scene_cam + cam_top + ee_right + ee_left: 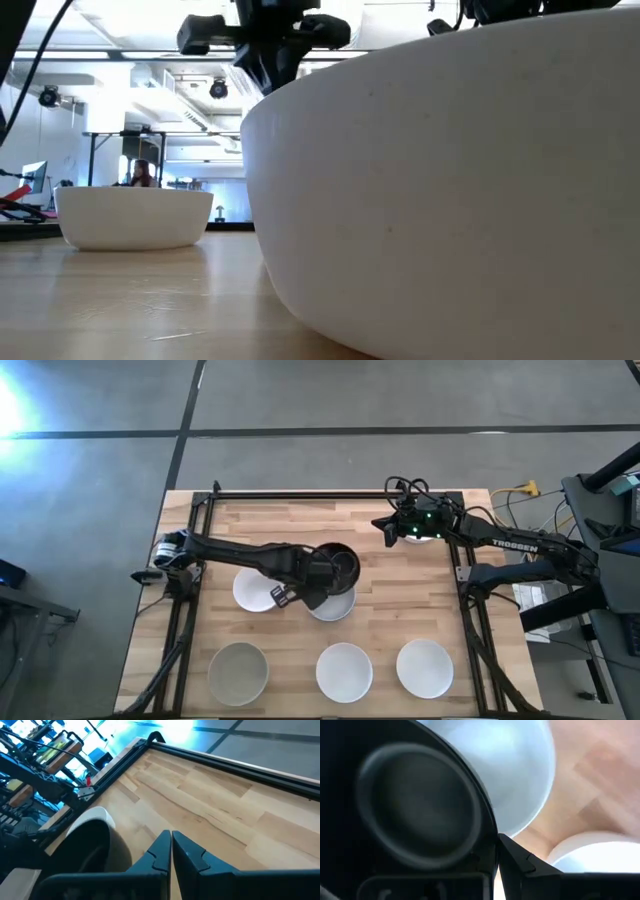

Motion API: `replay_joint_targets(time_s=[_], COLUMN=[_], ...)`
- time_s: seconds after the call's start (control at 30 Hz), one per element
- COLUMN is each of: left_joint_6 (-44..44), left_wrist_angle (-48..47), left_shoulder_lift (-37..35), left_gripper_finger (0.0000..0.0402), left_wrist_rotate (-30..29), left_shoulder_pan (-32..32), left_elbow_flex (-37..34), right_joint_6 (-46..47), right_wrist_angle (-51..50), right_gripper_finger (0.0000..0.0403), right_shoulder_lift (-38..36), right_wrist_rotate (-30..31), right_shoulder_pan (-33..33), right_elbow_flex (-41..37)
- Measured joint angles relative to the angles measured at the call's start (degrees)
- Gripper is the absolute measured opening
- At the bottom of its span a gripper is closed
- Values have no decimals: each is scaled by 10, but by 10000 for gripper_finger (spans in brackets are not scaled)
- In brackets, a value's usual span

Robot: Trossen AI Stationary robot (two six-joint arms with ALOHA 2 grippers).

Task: Nest bowls inside each other
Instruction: Stack the black bowl on top of the white bowl

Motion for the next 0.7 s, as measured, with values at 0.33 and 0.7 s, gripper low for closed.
replay_joint_targets(time_s=[0.33,0.7], left_joint_6=[2,3], left_wrist_angle=[-5,-24], left_shoulder_lift=[4,-5], left_gripper_finger=[0,0], left_wrist_rotate=[19,68], left_shoulder_pan=[3,-10], left_elbow_flex=[0,6], right_joint_6=[0,0], right_wrist_angle=[0,0], right_gripper_finger=[9,9], right_shoulder_lift=[0,0], right_wrist_rotate=[0,2], right_shoulder_pan=[0,0], right_elbow_flex=[0,0])
